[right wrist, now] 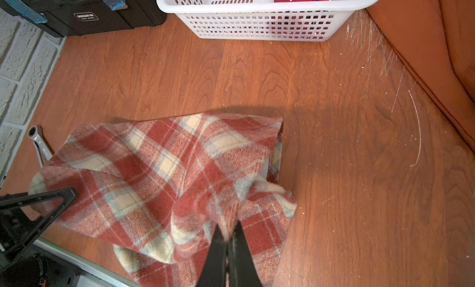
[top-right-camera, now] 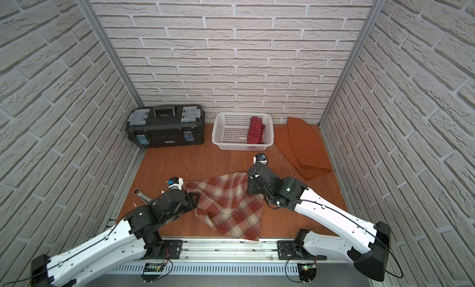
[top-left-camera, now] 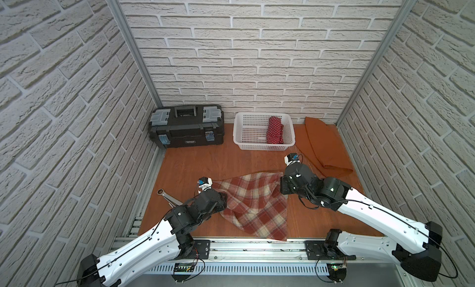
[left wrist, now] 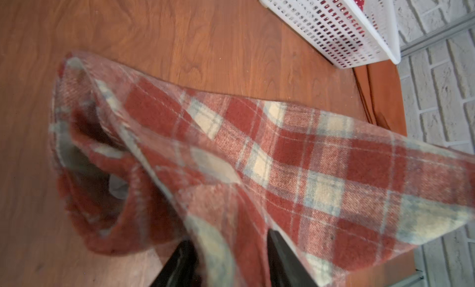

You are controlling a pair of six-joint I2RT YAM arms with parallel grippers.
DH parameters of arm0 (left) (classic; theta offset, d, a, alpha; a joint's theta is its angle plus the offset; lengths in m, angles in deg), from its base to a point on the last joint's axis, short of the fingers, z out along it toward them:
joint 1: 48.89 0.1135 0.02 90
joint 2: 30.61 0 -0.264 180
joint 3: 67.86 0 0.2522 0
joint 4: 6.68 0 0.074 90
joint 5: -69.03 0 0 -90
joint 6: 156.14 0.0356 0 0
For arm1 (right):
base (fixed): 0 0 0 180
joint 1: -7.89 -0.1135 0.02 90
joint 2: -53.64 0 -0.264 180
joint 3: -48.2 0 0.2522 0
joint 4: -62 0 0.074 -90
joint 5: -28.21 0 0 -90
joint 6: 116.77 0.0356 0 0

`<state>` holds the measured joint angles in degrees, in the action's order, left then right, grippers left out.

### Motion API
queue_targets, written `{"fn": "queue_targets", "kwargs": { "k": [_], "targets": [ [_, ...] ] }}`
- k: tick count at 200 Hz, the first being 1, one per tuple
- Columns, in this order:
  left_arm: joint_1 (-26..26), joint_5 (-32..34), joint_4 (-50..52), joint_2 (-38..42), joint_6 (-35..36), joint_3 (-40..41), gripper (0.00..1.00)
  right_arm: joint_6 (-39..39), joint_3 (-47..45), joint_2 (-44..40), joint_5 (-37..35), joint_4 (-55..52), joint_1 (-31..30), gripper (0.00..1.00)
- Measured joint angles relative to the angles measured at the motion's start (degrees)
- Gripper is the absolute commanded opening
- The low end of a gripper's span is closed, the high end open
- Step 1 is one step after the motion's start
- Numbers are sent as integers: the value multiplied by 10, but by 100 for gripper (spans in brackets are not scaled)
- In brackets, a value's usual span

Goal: Roll up the skirts
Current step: Flatten out the skirt at the center of the board.

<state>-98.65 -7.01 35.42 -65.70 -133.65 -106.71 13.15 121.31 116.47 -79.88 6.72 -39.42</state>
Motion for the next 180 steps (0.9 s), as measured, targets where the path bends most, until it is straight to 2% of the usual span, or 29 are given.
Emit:
{"fn": "queue_targets", "kwargs": {
  "k": [27,58,73,90,102,134,180],
  "targets": [
    [15,-10,0,33,0,0,55,-11,0,15,17,24,15,2],
    [18,-35,-3,36,-7,2,61,-17,0,40,40,38,21,2],
    [17,-53,4,35,-16,2,53,-19,0,44,51,38,22,2],
    [14,-66,7,51,-25,14,17,-19,0,42,58,39,22,2],
    [14,-70,1,69,-32,36,0,-19,0,40,61,42,22,2],
    [14,-82,-1,82,-41,68,0,-19,-3,37,67,45,22,2],
    [19,-86,-1,40,-11,35,0,-23,-9,28,63,44,31,2]
  ]
}}
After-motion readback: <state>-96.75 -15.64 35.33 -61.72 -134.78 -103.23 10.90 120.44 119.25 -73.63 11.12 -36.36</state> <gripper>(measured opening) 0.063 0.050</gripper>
